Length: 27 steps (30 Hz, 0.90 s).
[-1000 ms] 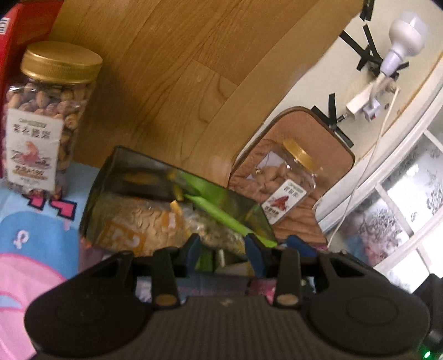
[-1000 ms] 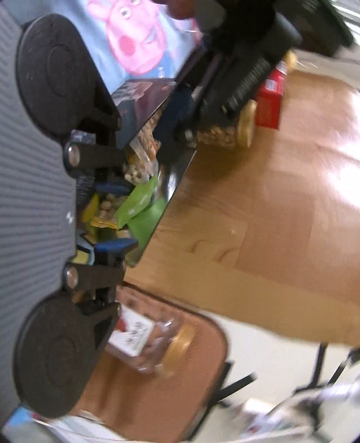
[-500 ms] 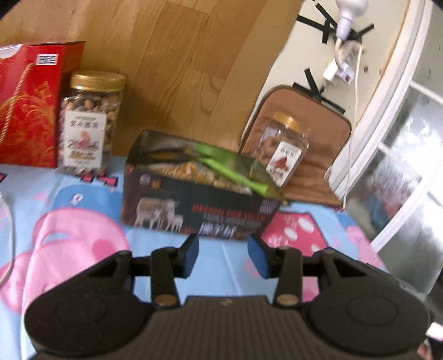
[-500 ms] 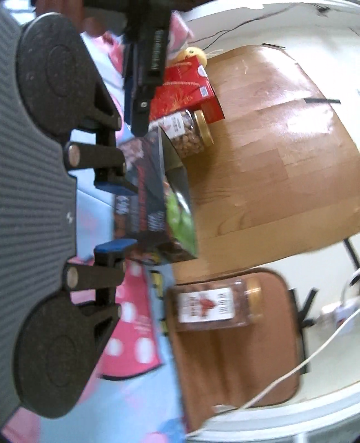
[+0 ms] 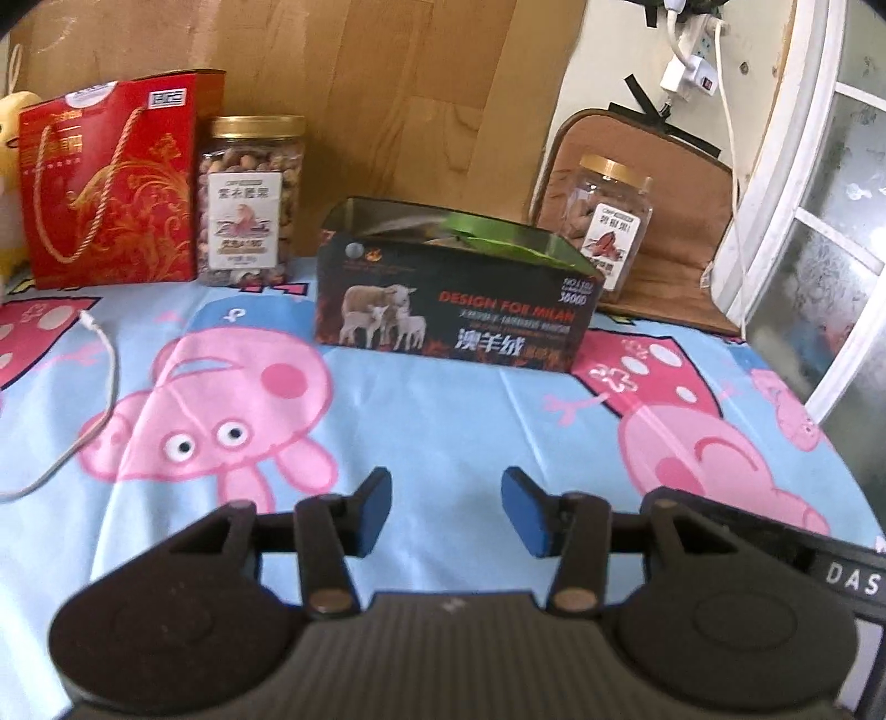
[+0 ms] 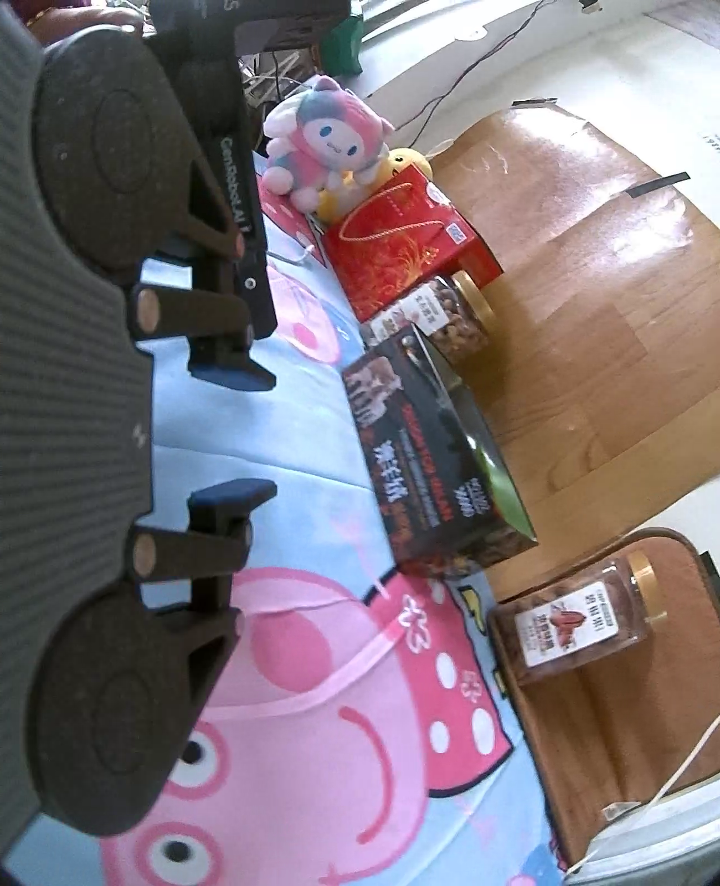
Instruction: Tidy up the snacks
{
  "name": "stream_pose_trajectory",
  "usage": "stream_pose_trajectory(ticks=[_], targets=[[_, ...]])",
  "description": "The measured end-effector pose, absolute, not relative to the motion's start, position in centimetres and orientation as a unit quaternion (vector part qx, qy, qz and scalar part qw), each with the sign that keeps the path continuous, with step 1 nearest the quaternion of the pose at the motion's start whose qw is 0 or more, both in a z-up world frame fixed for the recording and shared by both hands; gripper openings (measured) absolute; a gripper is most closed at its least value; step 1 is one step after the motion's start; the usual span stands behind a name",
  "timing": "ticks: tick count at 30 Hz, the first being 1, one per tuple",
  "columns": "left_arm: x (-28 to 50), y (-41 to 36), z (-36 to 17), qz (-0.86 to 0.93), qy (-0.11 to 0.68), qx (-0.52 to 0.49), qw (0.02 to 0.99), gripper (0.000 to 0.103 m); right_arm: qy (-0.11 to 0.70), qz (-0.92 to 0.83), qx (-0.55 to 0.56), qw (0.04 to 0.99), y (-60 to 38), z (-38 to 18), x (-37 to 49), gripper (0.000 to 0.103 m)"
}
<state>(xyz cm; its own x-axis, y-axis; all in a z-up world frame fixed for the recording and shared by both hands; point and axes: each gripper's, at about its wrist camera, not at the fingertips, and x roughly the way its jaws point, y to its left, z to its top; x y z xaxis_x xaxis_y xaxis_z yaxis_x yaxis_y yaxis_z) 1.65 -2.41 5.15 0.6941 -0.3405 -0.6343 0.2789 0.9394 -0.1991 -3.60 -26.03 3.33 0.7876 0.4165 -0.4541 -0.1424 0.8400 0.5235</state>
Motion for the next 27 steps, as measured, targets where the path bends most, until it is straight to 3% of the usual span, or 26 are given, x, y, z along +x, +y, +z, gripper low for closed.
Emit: stream_pose_trajectory(ticks=[8,11,13,18,23,25,27], targets=[[0.6,-2.0,4.4,-0.148,0.351,-0.028,0.924,0.052,0.291,0.153,0.245,0.912,-25.0,3.3,-4.8,0.038],[0.2,-1.9,4.2,-0.141,0.350,-0.023,0.926,0.061,0.291,0.149,0.248,0.912,-24.7,3.3,-5.1,0.038],[0.0,-1.9,4.2,-0.134,0.346,-0.017,0.928,0.073,0.290,0.144,0.249,0.913,-24.5,3.3,-5.4,0.038],[-0.5,-1.8,4.1,-0.123,0.342,-0.006,0.932,0.075,0.289,0.134,0.249,0.915,-23.9,3.1,-5.8,0.039],[-1.0,-1.7,3.9,-0.100,0.337,0.010,0.936,0.089,0.289,0.136,0.242,0.916,-22.9,2.9,-6.1,0.041],[-1.3,-1.8,3.9,-0.094,0.328,0.019,0.940,0.101,0.287,0.136,0.234,0.919,-22.5,2.9,-6.3,0.041],[-1.6,-1.9,4.1,-0.087,0.318,0.029,0.944,0.103,0.283,0.134,0.227,0.922,-22.1,2.9,-6.6,0.042]])
